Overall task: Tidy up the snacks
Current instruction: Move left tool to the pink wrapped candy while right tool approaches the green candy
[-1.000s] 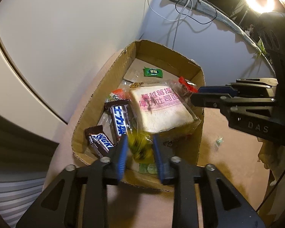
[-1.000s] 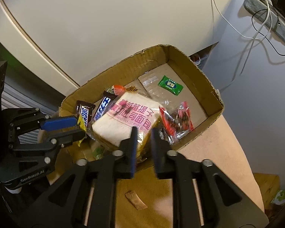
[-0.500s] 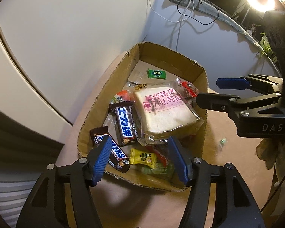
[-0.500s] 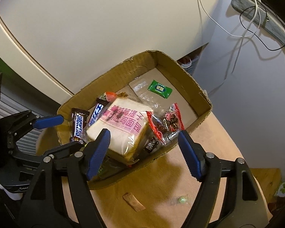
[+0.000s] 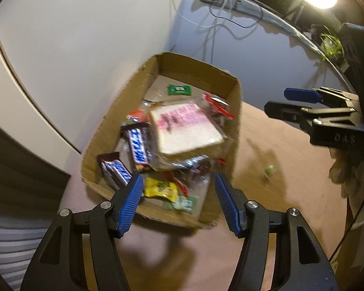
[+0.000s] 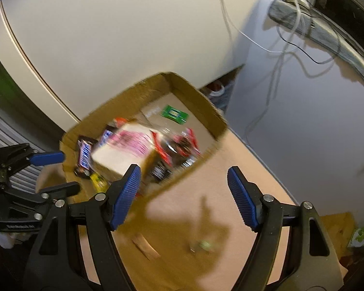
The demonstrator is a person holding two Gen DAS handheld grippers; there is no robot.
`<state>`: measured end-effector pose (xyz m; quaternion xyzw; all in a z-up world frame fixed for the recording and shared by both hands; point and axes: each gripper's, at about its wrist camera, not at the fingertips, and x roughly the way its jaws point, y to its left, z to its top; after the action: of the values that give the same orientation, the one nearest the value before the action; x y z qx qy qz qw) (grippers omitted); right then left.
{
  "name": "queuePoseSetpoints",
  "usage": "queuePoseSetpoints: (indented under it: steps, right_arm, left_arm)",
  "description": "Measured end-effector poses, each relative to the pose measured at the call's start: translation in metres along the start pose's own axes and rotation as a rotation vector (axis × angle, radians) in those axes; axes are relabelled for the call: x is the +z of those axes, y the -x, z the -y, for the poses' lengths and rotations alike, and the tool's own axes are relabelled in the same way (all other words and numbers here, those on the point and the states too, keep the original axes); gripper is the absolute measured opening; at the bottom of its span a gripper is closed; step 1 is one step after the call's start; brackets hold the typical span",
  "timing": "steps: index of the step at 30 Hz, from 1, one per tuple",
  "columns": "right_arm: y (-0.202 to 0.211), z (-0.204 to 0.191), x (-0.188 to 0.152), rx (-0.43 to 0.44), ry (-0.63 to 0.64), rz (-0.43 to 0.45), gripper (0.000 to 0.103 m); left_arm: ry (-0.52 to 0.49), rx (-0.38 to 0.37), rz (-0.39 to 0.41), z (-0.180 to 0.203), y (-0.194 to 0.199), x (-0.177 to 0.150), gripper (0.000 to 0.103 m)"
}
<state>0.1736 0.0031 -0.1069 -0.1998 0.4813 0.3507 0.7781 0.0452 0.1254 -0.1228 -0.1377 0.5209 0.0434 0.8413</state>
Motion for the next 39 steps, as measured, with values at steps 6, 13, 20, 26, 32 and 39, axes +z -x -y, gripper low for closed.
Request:
queuePoseSetpoints:
  steps: [6, 13, 20, 26, 32, 39]
  right_arm:
    - [0.008, 0.038, -0.035, -0.012, -0.084, -0.051, 0.076]
    - [0.000, 0.063, -0.077, 0.029, -0.187, -0.111, 0.076]
    - [-0.024, 0.047, -0.093, 0.026, -0.133, -0.154, 0.076]
    - [-0.038, 0.038, -0.103, 0.015, -0.096, -0.158, 0.076]
    - [-0.048, 0.041, -0.116, 0.031, -0.115, -0.158, 0.070]
    - [-0.055, 0.044, -0.119, 0.035, -0.120, -0.188, 0.070]
  left_arm:
    - [-0.031, -0.043, -0.015, 0.025, 0.005, -0.019, 0.061]
    - [-0.076, -0.124, -0.072, 0.055, 0.003, -0.041, 0.061]
    - [-0.106, -0.166, -0.149, 0.076, -0.022, -0.057, 0.059]
    - [-0.152, -0.137, -0.113, 0.087, -0.042, -0.060, 0.059]
    - [-0.193, -0.090, -0.081, 0.096, -0.066, -0.071, 0.059]
    - [-0.220, -0.042, -0.073, 0.106, -0.080, -0.068, 0.059]
